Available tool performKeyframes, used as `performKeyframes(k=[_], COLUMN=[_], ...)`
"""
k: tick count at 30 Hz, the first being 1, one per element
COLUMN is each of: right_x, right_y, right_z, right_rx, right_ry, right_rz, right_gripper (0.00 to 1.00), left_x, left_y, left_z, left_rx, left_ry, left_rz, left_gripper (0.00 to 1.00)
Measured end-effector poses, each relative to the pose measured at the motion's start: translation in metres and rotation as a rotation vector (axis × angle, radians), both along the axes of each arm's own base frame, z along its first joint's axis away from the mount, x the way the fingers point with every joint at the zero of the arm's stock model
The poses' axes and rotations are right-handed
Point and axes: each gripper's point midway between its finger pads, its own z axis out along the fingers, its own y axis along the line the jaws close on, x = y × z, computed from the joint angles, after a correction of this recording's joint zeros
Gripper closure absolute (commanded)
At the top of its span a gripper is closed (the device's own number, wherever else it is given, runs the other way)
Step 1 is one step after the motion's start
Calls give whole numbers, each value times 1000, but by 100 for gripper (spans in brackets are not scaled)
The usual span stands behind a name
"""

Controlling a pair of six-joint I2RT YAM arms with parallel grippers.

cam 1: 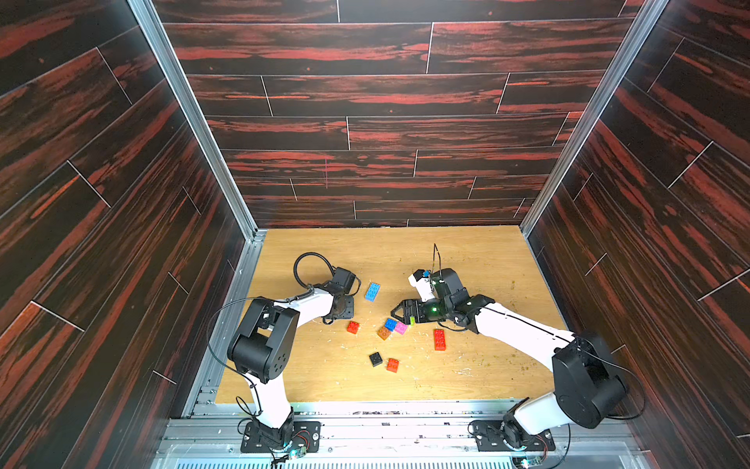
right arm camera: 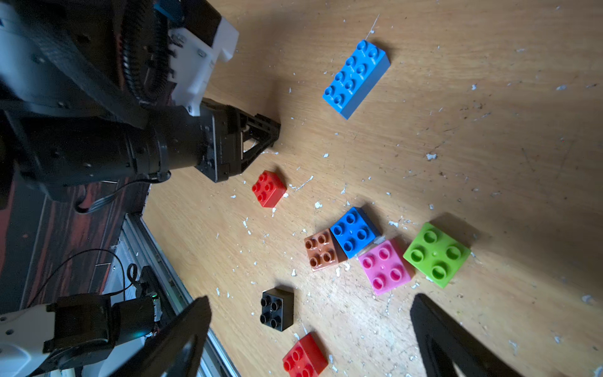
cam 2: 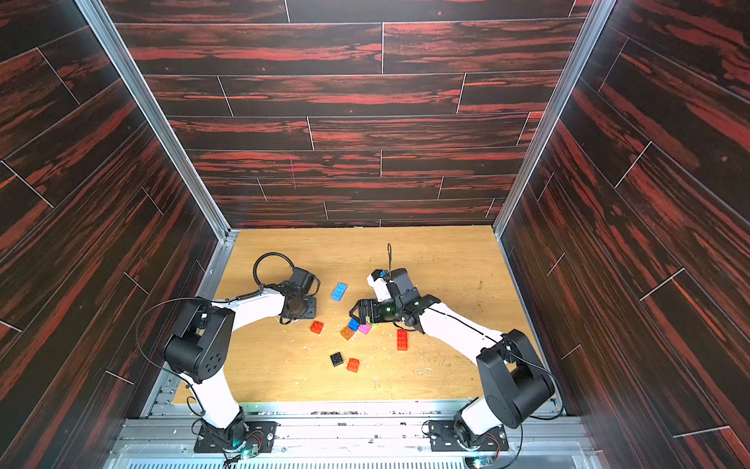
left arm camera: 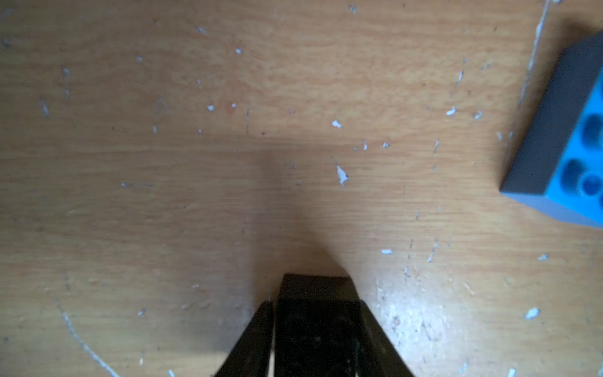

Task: Assemble the letter v with lego
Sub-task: Assemble the lego brick with the lego brick.

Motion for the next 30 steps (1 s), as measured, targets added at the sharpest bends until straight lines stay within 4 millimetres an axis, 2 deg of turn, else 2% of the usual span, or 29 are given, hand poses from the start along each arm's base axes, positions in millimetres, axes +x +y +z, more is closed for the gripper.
performKeyframes(k=[7,10,14,18,21,24,27,30], right_x=[-3,-2,-2,-2,-1,0,1,-3], right_y=[0,1,2,3,2,2,1,4], right_z=[-6,-8,-10,-11,-15,-15,-18,-21], right_rx=[-8,-10,-11,-12,-28,-47,-80,-121], right_ry=[13,16,17,15,7,-23,-68,-119], right_rz=[2,2,4,5,6,20,42,81], right_gripper=[2,2,2,2,2,2,2,2], left_x=[-1,-2,-1,-2,-9,-30,-47,-57], left_y=[1,2,2,0,0,3,6,5], left_z=[-1,-1,-1,1,2,6,23,49], left_rx=[4,5,6,-6,-22,-36,-60,-95], left_ry=[-34,-49,-57,-59,-51,-19,-30,-87], left_rz=[-5,-7,-15,-24,-35,-46,-58,-72], left_gripper=[60,64,76,78,78,79,79,79])
